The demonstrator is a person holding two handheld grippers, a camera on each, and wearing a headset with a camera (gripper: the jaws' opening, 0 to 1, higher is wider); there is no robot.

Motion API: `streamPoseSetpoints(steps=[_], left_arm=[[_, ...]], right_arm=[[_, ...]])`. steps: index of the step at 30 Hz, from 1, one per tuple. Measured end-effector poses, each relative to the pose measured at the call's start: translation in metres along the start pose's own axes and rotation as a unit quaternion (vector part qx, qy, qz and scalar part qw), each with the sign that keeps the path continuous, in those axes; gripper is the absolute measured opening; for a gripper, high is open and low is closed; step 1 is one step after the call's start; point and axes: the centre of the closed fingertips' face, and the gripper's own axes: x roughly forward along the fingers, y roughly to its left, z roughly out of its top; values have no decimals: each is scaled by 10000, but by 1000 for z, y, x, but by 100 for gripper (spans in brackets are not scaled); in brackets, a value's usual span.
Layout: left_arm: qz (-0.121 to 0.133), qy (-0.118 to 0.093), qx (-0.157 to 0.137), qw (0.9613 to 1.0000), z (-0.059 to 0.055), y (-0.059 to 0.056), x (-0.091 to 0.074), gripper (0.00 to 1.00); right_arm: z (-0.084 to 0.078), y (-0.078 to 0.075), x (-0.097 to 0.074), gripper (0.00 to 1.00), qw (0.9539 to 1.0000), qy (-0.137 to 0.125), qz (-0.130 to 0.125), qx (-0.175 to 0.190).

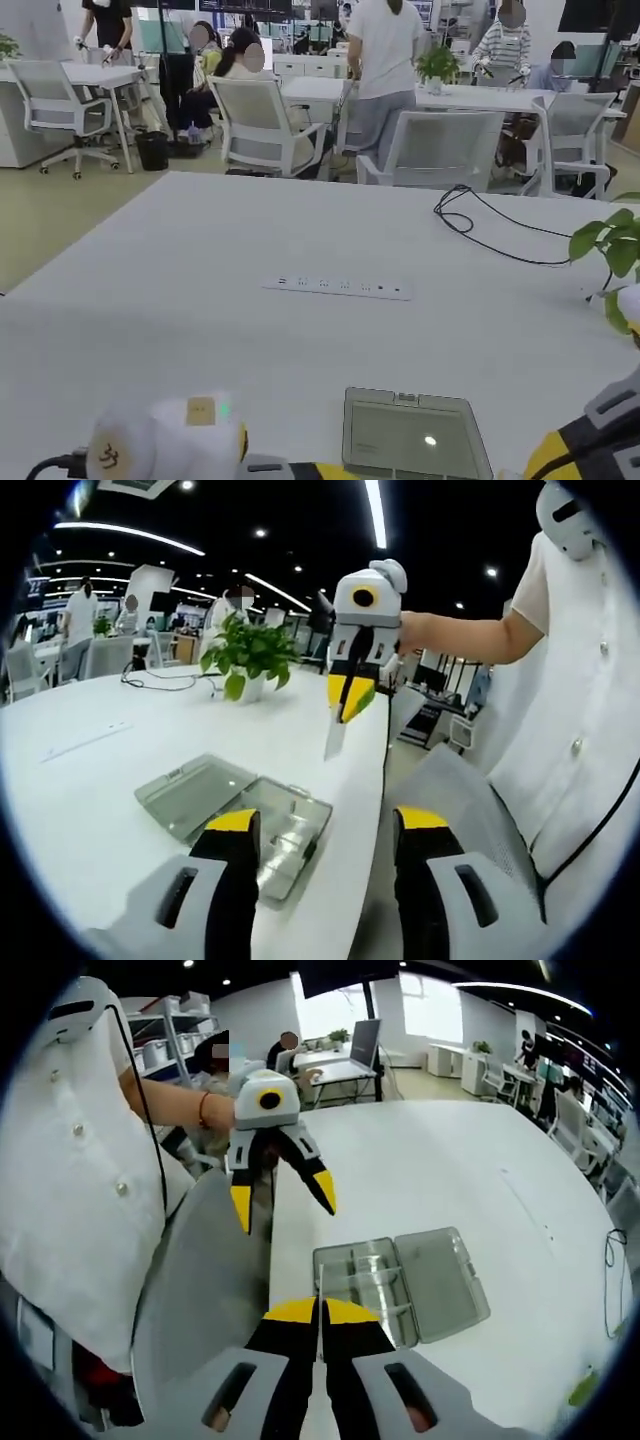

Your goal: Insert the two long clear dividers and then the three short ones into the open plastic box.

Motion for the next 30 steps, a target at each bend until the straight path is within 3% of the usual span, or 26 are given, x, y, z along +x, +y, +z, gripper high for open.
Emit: streamPoseSetpoints(steps=[13, 20, 30], left_arm=[[233, 403, 85, 9989, -29, 17, -9, 77], [329, 445, 71, 9984, -36, 23, -12, 88], [311, 556, -11, 9980, -46, 23, -13, 91]], right_arm=[[-31, -25, 17, 3, 9974, 596, -239, -314], [-42, -40, 31, 3, 9962, 726, -296, -390], [-59, -48, 50, 3, 9932, 1009, -237, -527]])
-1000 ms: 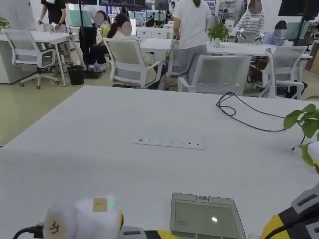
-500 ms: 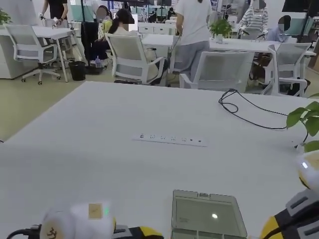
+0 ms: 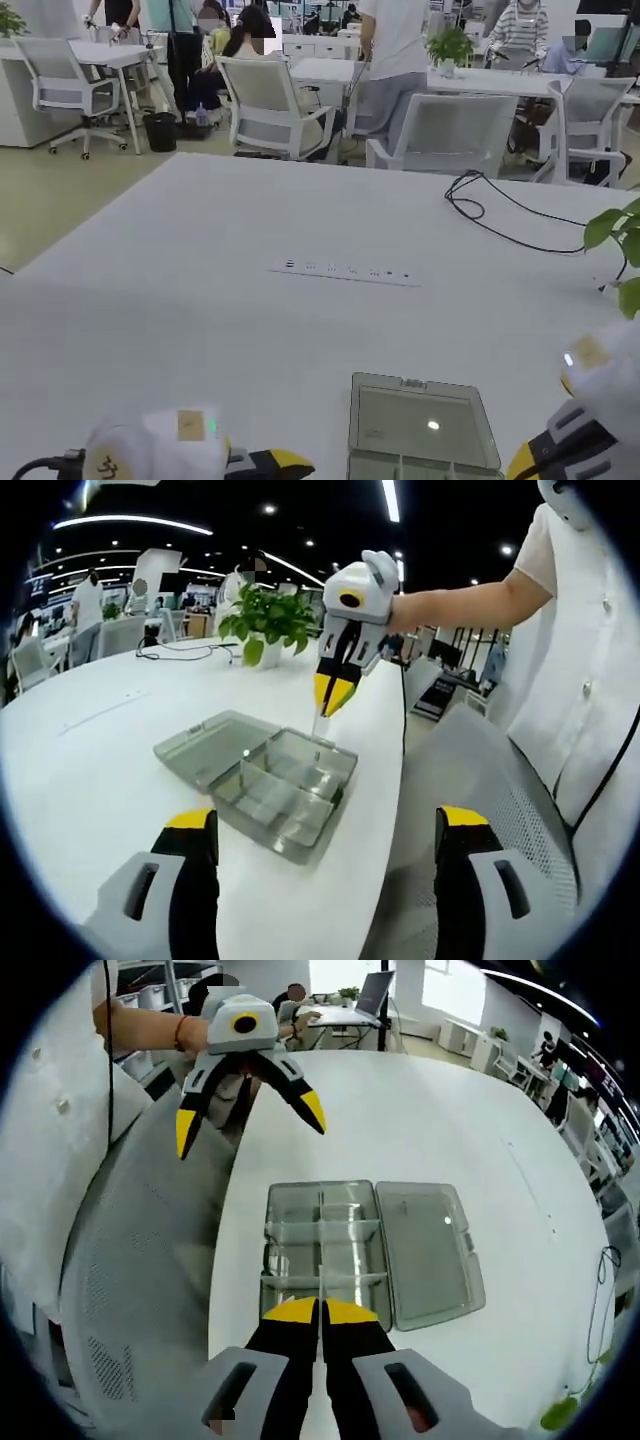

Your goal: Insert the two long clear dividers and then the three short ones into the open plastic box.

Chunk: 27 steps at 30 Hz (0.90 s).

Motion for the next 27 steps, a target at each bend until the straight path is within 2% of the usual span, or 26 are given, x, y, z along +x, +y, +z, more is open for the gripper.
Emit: streamPoseSetpoints(steps=[8, 14, 27], left_arm=[[20, -34, -33, 10000, 0, 0, 0, 91], [28, -45, -65, 10000, -1, 0, -1, 89], [36, -142, -130, 9998, 4, -1, 0, 88]], right_arm=[[1, -1, 6, 3, 10000, 26, 23, -56], [-2, -1, 10, 3, 9998, 149, 45, -126], [-8, -2, 21, 3, 9994, 238, 171, -158]])
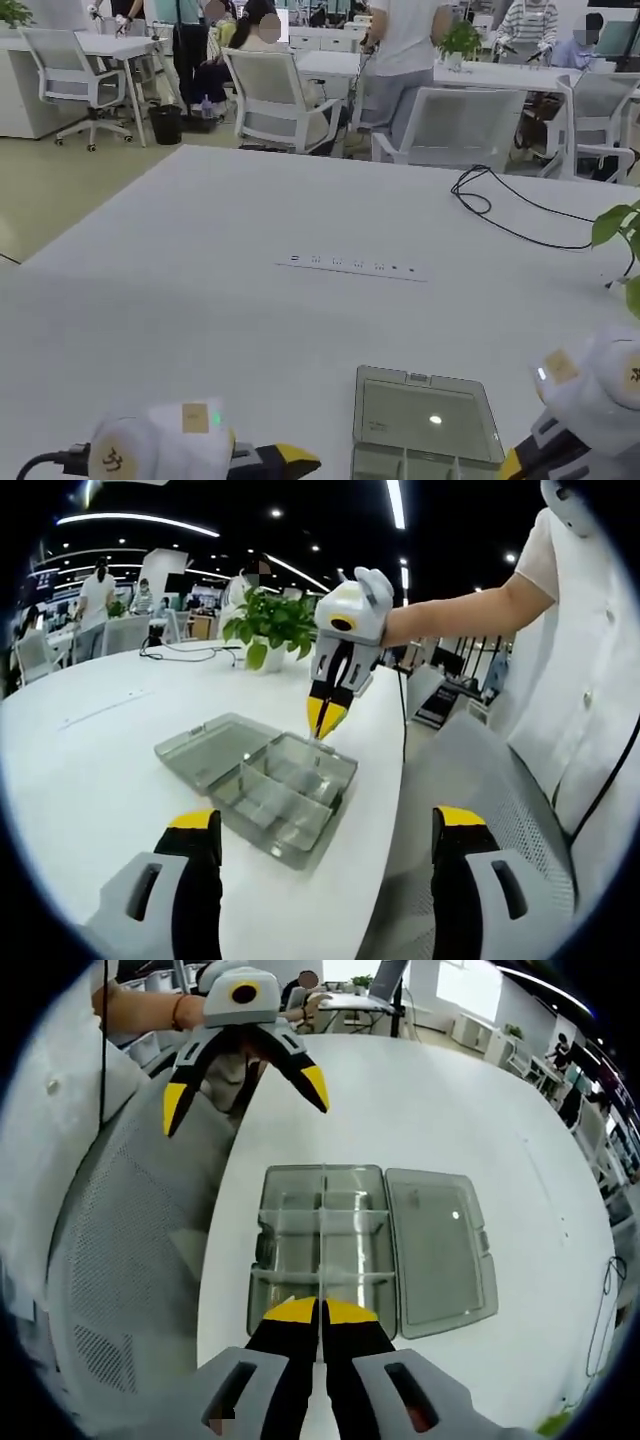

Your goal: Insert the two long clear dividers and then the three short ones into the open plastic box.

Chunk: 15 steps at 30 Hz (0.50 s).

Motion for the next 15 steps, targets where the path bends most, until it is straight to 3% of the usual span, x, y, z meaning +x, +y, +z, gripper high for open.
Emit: streamPoseSetpoints(steps=[15], left_arm=[[-3, -51, -55, 10000, 2, -2, 1, 87]], right_arm=[[-6, 1, 6, 3, 9994, -229, 59, 233]])
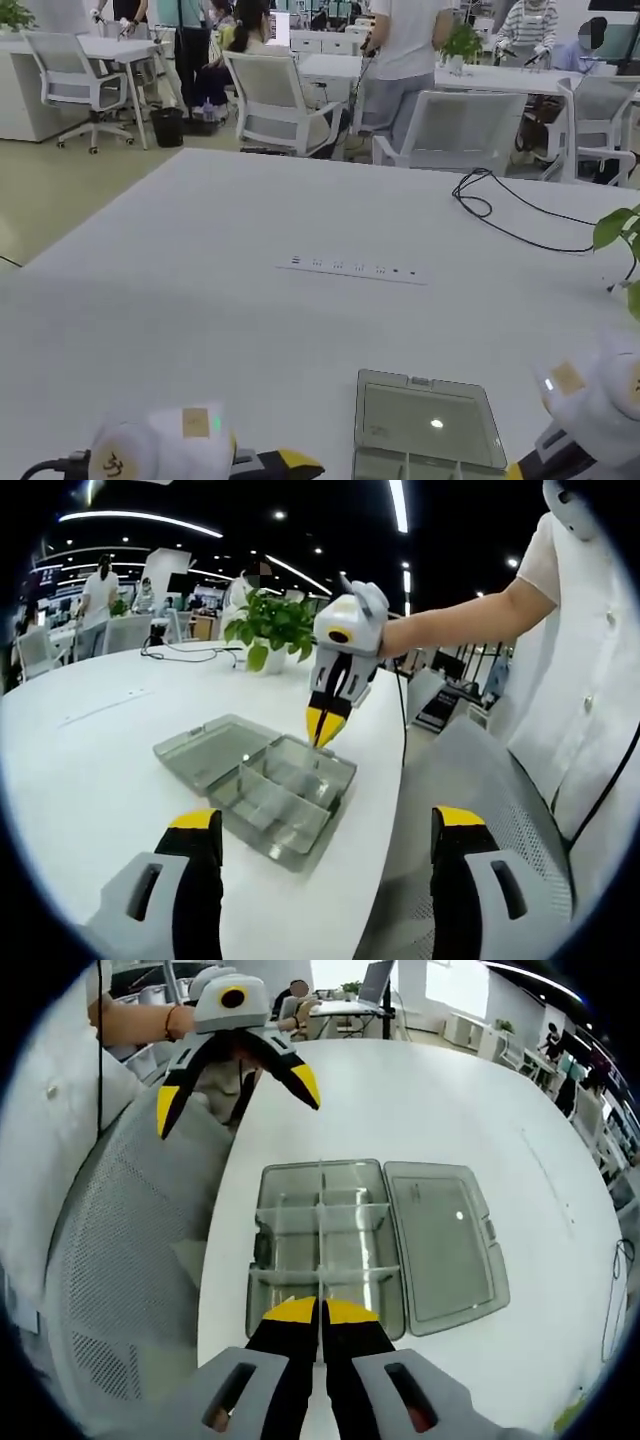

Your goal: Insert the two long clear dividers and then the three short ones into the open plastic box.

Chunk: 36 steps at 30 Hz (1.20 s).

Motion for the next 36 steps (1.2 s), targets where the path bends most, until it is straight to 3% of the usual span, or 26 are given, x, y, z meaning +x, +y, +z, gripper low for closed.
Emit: streamPoseSetpoints(steps=[6, 13, 25, 36], left_arm=[[-8, 0, -11, 10000, 1, 1, 1, 87], [-9, 0, -19, 10000, 0, 1, 1, 87], [0, 26, -37, 10000, -2, 0, 1, 87], [4, 37, -55, 10000, -3, 1, 1, 87]], right_arm=[[-1, 0, 2, 3, 10000, -48, 15, -46], [0, -1, 1, 3, 9991, 125, -34, -404], [-2, 0, 5, 3, 9998, 26, -9, -200], [-11, -1, 21, 3, 9994, 209, -41, -290]])
